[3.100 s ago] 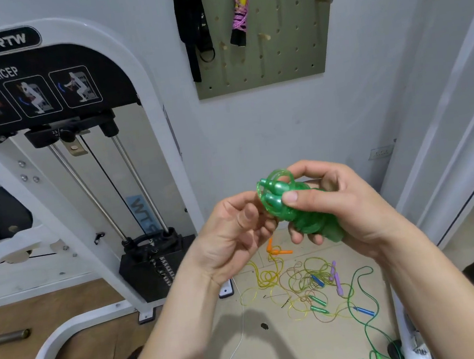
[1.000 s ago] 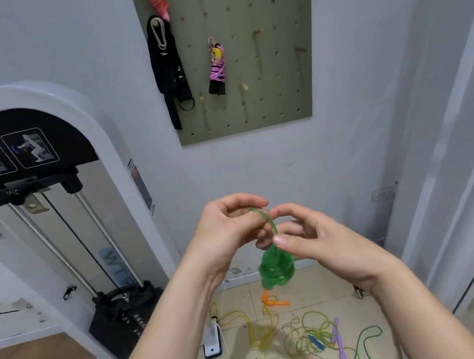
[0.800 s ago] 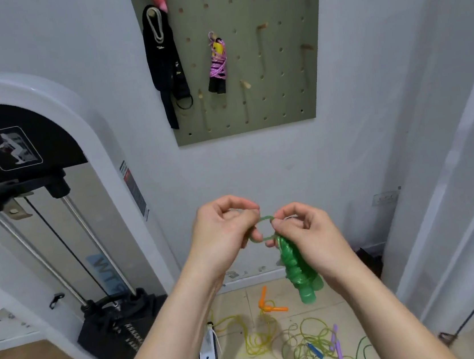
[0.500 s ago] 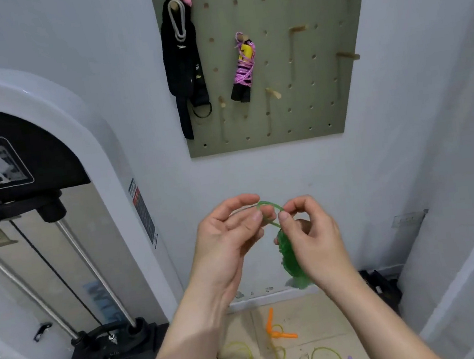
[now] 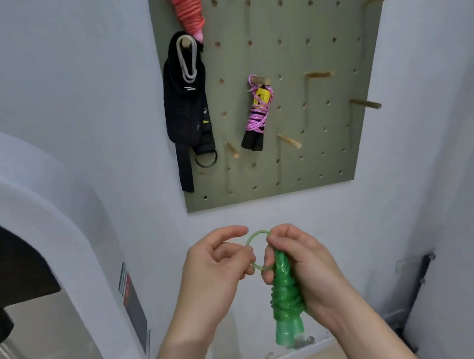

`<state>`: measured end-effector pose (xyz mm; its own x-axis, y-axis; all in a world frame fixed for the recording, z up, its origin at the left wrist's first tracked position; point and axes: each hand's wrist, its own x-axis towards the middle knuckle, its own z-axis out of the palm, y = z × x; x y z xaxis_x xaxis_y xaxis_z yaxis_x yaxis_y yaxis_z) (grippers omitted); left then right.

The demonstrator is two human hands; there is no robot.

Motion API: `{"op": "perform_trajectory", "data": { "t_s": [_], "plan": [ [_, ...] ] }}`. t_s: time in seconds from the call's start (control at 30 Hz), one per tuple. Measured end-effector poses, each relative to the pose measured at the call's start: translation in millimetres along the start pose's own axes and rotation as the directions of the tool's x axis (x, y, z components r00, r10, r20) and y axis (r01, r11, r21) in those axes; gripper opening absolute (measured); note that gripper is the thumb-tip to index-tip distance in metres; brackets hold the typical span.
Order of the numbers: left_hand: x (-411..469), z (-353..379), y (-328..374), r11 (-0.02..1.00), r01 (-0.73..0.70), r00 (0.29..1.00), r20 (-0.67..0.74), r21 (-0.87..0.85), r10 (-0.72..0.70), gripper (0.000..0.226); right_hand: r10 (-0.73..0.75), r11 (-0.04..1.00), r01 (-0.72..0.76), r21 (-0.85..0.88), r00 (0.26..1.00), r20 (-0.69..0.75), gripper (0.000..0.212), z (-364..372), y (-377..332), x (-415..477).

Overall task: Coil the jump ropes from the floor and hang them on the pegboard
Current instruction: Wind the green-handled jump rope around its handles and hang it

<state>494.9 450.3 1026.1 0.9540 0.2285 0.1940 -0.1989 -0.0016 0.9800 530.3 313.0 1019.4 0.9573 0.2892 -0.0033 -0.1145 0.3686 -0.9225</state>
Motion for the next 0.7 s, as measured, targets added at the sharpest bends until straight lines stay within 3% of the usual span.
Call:
{"op": "perform_trajectory", "data": {
  "t_s": [0.2,0.43,0.7],
  "plan": [
    [50.9,17.5,-0.3,0.996,-0.066,0.998,0.011,0.053,0.066,0.018,-0.128,0.962,0.123,-0.243,0.992,-0.007,0.009,-8.8,-24.8,38.4],
    [123.7,41.3,2.7,0.994,-0.102,0.992,-0.068,0.023,0.104,0.02,-0.064,0.906,0.168,-0.39,0.962,0.265,0.01,-34.6,-53.7,111.1],
    [208.2,52.0,-2.4,0.971,-0.14,0.954,-0.237,0.192,0.184,0.01,-0.133,0.945,0.165,-0.282,0.983,0.127,0.008,-51.2,-47.5,221.6]
  ]
}}
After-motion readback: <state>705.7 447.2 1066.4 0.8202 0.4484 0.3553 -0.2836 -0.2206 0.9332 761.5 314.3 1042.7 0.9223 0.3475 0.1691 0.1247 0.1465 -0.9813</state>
